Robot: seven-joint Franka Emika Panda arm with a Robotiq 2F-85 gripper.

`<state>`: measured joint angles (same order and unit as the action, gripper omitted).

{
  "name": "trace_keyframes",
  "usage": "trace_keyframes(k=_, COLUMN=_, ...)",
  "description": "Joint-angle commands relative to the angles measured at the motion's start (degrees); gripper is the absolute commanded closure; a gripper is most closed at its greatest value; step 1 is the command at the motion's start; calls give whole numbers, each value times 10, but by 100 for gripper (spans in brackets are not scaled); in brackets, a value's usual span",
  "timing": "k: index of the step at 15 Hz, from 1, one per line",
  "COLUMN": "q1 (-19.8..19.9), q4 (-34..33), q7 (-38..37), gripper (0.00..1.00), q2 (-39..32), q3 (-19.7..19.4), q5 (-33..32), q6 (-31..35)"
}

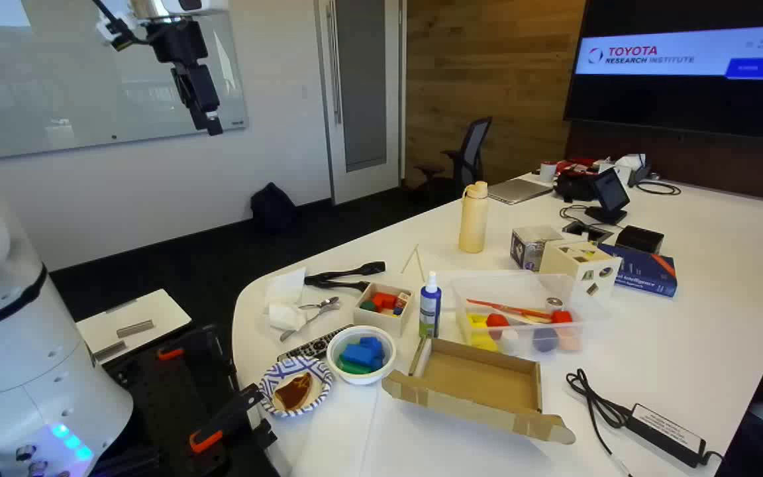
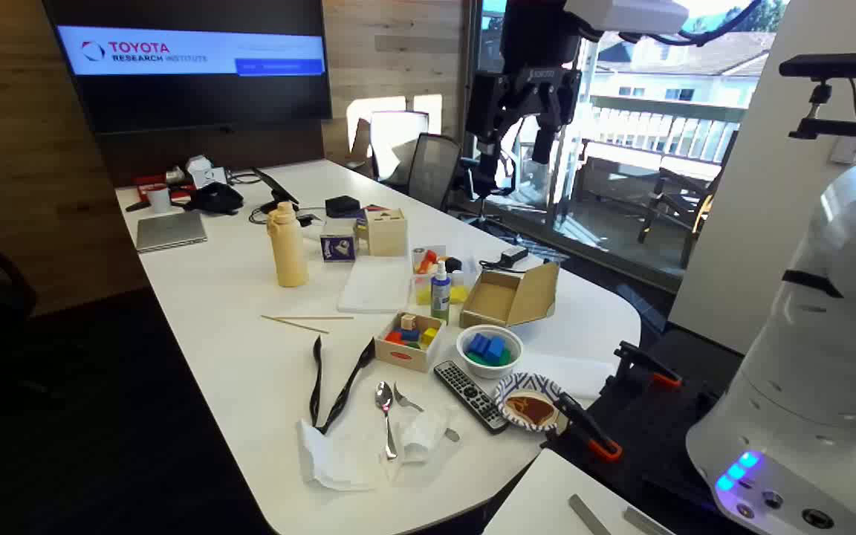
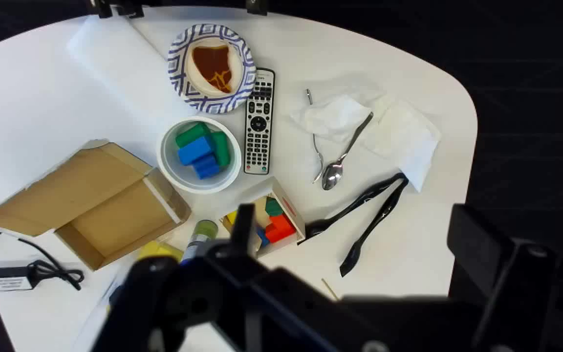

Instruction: Move the cardboard box to the right

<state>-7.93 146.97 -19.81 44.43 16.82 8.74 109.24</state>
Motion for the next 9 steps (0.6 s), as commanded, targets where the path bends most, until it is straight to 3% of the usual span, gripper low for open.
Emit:
trace_keyframes(k=1, q1=-2, q4=-1, q7=-1, gripper=0, q2=-1, q3=-2, q5=-2, q6=-1)
trace_keyframes(k=5, q1=49, q4=-28, q7=-24, gripper=0, q2=-81, q3=-19, q5=-14, q6=36)
trace_keyframes(k=9, q1=130, q4=-45, q7=-48, gripper=0, q2=-176, q3=-71, q5=-41, q6=126)
